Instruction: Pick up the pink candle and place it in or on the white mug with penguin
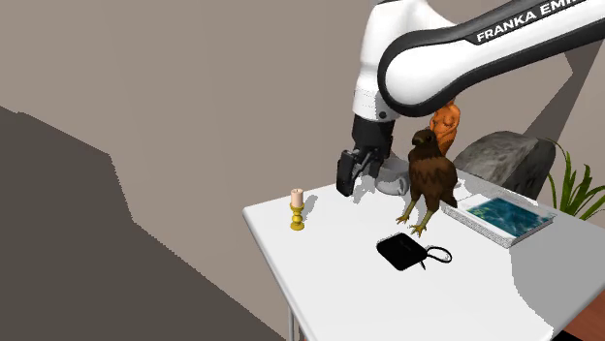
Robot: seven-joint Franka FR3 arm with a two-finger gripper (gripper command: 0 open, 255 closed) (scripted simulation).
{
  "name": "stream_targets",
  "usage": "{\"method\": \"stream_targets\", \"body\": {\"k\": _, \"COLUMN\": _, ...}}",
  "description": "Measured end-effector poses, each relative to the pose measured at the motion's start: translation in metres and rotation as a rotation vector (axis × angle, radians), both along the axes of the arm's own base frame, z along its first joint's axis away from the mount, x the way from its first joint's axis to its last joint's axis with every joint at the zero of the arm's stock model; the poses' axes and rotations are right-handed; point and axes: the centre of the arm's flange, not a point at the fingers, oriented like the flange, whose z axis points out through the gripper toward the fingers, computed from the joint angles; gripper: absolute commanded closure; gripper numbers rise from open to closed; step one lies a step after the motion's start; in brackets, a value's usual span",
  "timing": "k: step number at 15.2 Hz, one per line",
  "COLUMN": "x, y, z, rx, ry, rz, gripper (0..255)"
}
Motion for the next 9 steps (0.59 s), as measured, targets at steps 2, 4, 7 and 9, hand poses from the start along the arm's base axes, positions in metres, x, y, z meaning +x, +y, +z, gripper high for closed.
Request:
{"method": "stream_targets", "body": {"k": 2, "x": 0.018, "y": 0.007, "z": -0.015, "rx": 0.0, "ry": -0.009, "rz": -0.003, "gripper": 0}}
{"method": "stream_targets", "body": {"k": 4, "x": 0.04, "y": 0.01, "z": -0.028, "rx": 0.001, "ry": -0.017, "rz": -0.006, "gripper": 0}}
{"method": "stream_targets", "body": {"k": 7, "x": 0.07, "y": 0.016, "z": -0.048, "rx": 0.001, "ry": -0.03, "rz": -0.01, "gripper": 0}}
{"method": "stream_targets", "body": {"k": 9, "x": 0.092, "y": 0.021, "z": -0.062, "rx": 0.001, "ry": -0.039, "rz": -0.013, "gripper": 0}}
